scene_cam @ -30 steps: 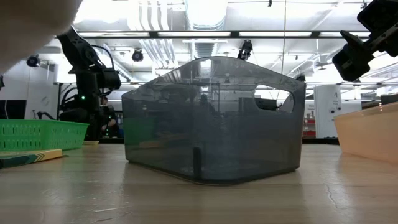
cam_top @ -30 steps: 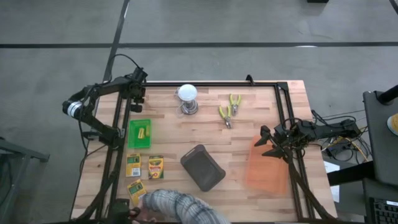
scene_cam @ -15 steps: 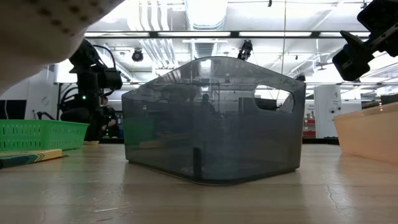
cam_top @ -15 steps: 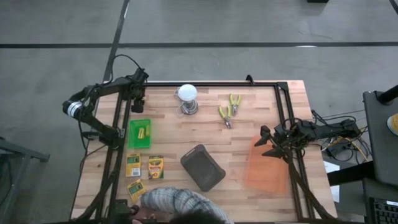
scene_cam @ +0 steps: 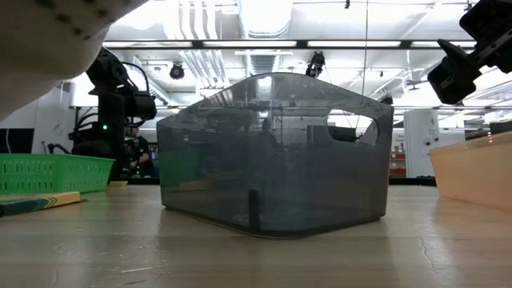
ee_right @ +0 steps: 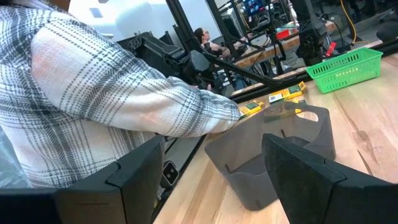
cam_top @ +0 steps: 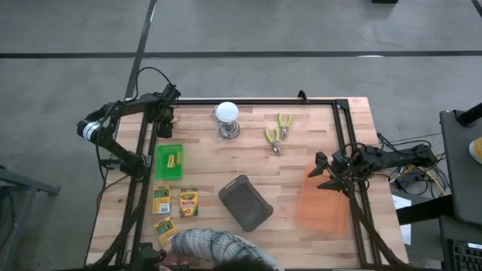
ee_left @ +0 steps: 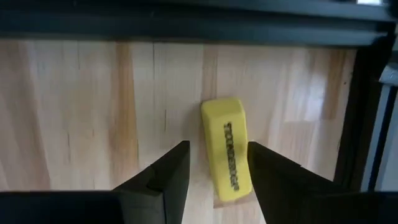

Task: Pick & Place School Supplies
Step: Put the yellow eraser into the green bin

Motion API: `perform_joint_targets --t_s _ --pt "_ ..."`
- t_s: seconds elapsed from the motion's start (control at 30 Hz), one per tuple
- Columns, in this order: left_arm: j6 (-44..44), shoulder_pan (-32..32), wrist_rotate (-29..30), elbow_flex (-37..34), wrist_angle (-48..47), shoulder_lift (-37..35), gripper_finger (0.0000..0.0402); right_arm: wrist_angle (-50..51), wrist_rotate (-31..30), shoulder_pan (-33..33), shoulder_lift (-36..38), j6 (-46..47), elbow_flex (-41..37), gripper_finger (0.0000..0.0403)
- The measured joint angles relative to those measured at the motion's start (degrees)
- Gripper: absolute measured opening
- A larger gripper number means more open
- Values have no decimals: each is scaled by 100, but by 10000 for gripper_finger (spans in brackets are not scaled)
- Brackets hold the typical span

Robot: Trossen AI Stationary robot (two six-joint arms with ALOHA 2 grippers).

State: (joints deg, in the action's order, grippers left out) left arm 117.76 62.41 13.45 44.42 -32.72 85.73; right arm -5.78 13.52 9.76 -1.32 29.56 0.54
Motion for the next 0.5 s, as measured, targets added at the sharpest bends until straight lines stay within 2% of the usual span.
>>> perform_joint_targets --t_s 0.5 --pt "-233 -13 -86 -248 501 -9 152 -2 0 -2 0 0 0 261"
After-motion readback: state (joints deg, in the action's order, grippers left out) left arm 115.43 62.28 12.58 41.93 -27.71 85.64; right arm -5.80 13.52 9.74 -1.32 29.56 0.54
